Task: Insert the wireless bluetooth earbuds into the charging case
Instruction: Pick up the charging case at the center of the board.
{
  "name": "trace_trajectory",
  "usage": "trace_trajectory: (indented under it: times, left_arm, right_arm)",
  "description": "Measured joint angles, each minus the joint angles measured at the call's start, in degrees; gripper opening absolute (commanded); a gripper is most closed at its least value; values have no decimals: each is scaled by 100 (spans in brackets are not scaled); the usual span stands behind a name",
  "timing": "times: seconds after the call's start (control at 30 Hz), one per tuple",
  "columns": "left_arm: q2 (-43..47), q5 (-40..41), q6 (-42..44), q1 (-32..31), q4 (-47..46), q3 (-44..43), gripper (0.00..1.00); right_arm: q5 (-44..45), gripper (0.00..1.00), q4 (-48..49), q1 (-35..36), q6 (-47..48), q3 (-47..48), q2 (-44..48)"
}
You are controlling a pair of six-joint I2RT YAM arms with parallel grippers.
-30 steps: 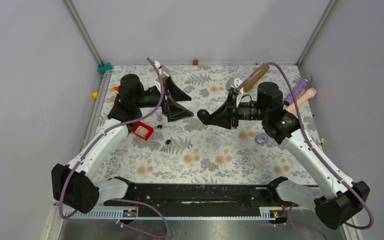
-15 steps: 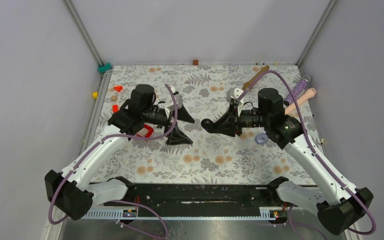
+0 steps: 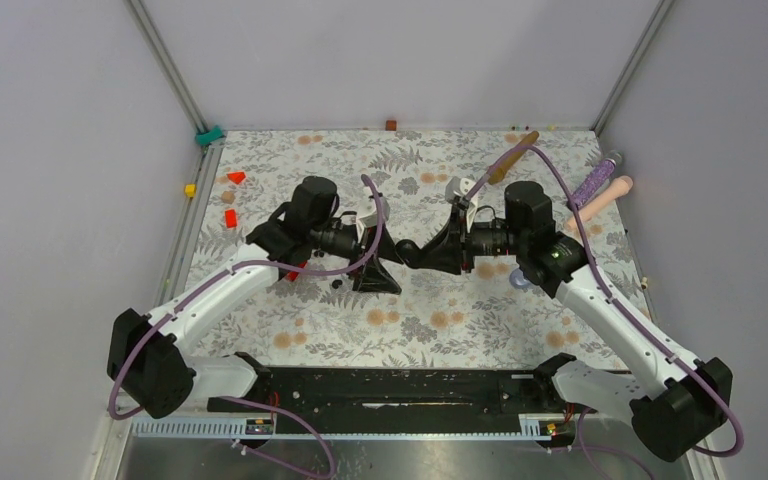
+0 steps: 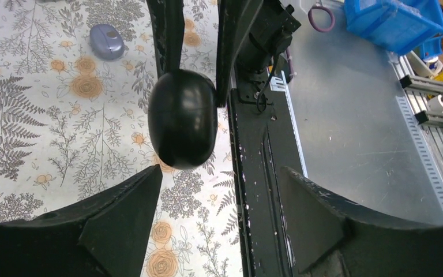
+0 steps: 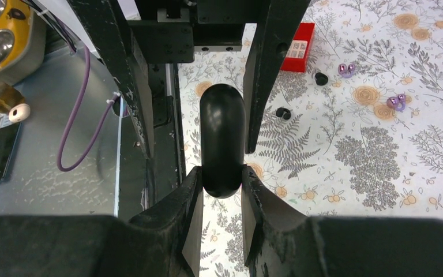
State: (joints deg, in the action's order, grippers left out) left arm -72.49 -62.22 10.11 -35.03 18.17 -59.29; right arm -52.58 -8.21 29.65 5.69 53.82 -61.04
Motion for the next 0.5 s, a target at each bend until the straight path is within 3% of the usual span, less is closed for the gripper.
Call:
trace_trajectory:
  times: [0.3,0.5]
  left_arm:
    - [0,35,-721,0,-820,155,65]
    - [0,33,-922,0,-1010,179,48]
  right_arm:
    - [-2,11,348,164,-234,-48,-111]
    - [76,11,343,262,-199,-50,-160]
